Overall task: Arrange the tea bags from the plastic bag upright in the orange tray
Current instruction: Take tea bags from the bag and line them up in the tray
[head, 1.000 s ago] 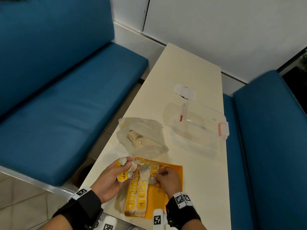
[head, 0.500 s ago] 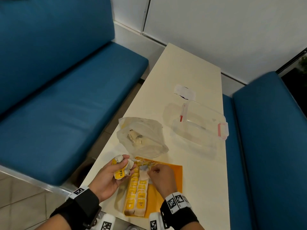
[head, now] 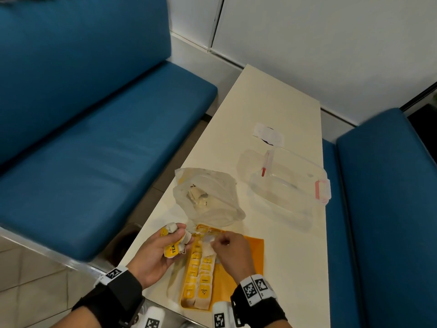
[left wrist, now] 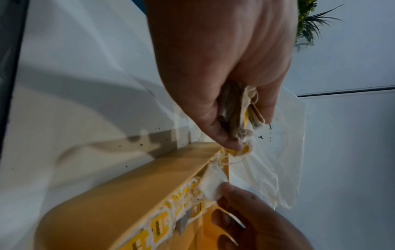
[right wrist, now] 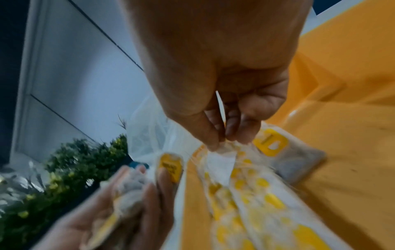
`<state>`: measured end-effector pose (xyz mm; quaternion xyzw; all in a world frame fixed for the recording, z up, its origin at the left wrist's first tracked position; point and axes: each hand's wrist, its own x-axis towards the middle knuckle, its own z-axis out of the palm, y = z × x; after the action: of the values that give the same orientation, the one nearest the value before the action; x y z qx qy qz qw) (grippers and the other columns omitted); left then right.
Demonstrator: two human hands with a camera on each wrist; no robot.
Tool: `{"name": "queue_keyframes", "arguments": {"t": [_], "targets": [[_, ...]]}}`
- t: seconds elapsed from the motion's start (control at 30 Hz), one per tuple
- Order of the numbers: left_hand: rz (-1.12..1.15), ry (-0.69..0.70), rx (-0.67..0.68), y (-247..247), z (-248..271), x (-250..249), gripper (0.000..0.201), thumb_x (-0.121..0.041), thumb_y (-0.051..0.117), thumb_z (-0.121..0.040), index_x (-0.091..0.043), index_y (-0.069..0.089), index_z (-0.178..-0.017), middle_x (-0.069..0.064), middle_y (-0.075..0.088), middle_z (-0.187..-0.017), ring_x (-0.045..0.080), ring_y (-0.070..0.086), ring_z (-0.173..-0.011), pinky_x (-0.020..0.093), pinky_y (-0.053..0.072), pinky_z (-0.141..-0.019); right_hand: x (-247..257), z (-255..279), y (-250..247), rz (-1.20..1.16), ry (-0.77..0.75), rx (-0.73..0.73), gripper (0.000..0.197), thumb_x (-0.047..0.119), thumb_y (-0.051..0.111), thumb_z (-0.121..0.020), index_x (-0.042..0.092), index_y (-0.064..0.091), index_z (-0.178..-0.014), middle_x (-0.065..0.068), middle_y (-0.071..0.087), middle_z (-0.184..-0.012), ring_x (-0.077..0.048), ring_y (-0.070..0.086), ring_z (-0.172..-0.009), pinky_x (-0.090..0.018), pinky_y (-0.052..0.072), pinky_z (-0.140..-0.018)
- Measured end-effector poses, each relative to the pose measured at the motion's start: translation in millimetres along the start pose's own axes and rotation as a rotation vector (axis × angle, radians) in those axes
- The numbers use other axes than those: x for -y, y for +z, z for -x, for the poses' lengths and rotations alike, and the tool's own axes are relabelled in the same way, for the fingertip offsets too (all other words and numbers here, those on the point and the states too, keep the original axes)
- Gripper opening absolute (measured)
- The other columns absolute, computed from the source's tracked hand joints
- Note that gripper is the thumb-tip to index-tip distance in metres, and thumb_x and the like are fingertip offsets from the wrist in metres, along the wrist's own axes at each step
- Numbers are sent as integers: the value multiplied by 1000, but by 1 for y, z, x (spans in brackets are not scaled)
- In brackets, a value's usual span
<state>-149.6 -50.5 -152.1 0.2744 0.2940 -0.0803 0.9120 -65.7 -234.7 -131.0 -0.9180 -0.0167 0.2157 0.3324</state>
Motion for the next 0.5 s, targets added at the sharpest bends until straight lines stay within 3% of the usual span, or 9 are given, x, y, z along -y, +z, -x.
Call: {"name": "queue_keyframes", "arguments": {"t": [0.13, 0.3, 0.4, 0.5], "targets": [[-132, 69, 8, 0, -1, -4, 19, -20, 69, -92, -6, 68, -106, 19, 69, -98, 32, 68, -100, 40, 53, -87, 18, 9, -28, -311, 49, 54, 7, 8, 67, -86, 3, 64, -84, -7, 69, -66, -20, 69, -60, -31, 50, -53], [-488, 211, 28, 13, -3, -5, 21, -14, 80, -83, -6, 75, -101, 15, 76, -100, 30, 72, -95, 33, 57, -79, 23, 13, -49, -575, 165, 94, 12, -4, 65, -84, 2, 59, -93, -11, 63, -63, -24, 60, -55, -28, 40, -45], [-669, 293, 59, 24, -4, 0, 26, -11, 80, -84, -20, 78, -108, -2, 78, -107, 14, 73, -102, 25, 58, -84, 21, 16, -50, -696, 209, 178, 9, -6, 62, -88, -3, 66, -96, -15, 61, -66, -23, 58, -54, -27, 39, -47], [-893, 351, 140, 29, -6, 6, 41, -13, 82, -83, -33, 75, -118, -22, 73, -113, -5, 64, -111, 14, 50, -94, 20, 20, -48, -798, 255, 222, 14, -7, 58, -90, -9, 69, -99, -18, 60, -68, -23, 59, -56, -27, 43, -50]]}}
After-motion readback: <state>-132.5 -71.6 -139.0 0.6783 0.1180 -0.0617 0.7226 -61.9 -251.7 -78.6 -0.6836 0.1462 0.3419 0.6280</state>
